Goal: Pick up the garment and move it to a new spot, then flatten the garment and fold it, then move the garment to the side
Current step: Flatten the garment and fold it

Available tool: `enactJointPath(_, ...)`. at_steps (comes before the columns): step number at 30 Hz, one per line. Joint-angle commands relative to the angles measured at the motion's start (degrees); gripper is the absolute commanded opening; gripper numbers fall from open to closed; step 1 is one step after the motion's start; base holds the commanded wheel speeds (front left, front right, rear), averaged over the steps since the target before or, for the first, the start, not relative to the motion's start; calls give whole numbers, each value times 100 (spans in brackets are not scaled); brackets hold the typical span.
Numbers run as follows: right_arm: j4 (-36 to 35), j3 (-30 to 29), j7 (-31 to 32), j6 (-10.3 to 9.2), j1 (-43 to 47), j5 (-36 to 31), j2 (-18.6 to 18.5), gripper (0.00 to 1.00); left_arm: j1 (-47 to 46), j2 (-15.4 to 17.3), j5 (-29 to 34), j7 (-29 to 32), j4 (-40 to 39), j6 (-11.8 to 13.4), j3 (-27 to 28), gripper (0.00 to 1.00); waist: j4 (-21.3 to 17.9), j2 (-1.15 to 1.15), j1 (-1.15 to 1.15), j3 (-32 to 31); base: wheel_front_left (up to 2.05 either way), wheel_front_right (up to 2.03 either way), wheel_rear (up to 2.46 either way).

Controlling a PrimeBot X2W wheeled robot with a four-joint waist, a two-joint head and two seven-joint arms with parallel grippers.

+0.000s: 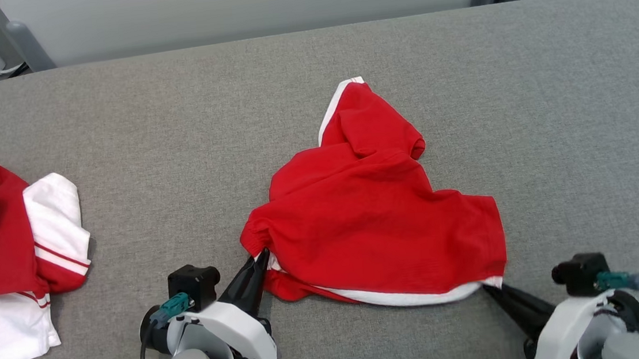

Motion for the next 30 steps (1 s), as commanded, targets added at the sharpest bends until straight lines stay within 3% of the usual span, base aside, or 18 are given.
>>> enactJointPath(1,-220,-286,-77,23,-86,34,-148,0,-103,99,49,-34,-165,-40,211,0,4,0,0,-26,0,0,0)
enactJointPath(6,-867,-1124,-77,23,-155,12,-236,0,-224,224,-16,-34,-321,-40,247,0,18,0,0,-98,0,0,0)
enactJointPath(11,-1150,-1463,-77,23,-543,-150,-235,0,-668,483,-440,1,-287,-41,-14,0,61,0,0,-146,0,0,0)
enactJointPath(21,-530,-1717,-77,23,-1934,-236,269,0,-2394,1279,-1915,879,-450,-41,-567,0,168,0,0,79,0,0,0)
enactJointPath(26,-123,-2216,-77,23,-2905,-225,631,0,-3444,1601,-2684,778,-427,-41,-420,0,146,0,0,144,0,0,0)
enactJointPath(30,-146,-2126,-76,23,-2940,20,669,0,-3433,1680,-3074,894,-460,-41,-538,0,154,0,0,97,0,0,0)
